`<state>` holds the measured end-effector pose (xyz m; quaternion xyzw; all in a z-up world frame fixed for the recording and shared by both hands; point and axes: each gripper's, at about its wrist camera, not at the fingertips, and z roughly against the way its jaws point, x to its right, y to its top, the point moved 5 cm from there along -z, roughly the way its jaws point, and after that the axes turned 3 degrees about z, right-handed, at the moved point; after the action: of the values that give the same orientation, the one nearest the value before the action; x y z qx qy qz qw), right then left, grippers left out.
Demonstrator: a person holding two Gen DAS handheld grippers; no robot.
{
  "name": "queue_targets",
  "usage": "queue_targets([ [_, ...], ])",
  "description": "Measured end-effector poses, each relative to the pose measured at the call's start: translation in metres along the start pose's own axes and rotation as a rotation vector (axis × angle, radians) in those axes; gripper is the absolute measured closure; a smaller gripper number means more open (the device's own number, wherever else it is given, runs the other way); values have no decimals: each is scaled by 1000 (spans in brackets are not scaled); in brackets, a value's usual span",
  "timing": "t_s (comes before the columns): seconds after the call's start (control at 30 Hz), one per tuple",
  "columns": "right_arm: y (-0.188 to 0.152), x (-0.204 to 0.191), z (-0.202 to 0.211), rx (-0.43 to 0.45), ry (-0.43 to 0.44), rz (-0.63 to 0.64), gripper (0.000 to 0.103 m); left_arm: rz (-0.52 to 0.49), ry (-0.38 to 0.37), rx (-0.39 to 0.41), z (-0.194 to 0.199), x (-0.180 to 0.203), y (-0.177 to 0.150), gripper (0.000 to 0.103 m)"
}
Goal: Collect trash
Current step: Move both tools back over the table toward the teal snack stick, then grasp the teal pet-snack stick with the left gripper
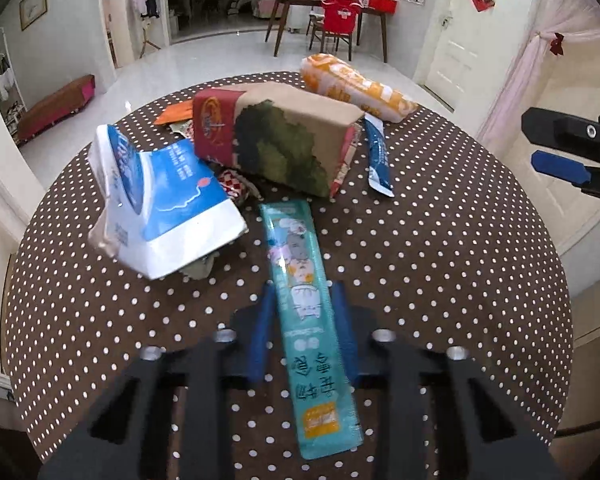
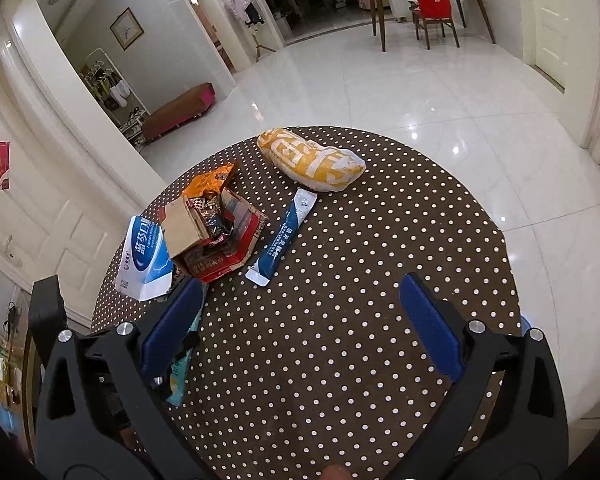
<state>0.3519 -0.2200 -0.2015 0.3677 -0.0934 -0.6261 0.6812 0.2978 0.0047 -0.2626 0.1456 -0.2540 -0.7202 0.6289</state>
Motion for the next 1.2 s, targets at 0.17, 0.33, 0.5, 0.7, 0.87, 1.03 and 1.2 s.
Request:
queue_targets([
  [0.17, 0, -5, -6, -9, 17, 13, 6, 49, -73, -22, -2, -7, 6, 89],
  [0.33, -2, -14, -18, -30, 43, 27, 6, 77, -85, -17, 3, -15, -2, 90],
  [0.5, -4, -25, -27, -48, 64, 42, 6, 75, -49, -17, 9, -19, -11, 66],
  [0.7, -7, -25, -27, -53, 60, 41, 6, 29, 4, -14, 2, -7, -7, 40],
  [0.87, -7, -19, -25, -54, 55, 31, 6, -59, 69, -19, -4, 5, -1, 76],
  [1.03, -7, -20, -25, -56, 61, 35, 6, -43, 38, -26, -2, 6, -1, 77],
  [1.2, -8, -27, -30, -65, 75, 45, 6, 12, -5, -20, 6, -13, -14, 77],
])
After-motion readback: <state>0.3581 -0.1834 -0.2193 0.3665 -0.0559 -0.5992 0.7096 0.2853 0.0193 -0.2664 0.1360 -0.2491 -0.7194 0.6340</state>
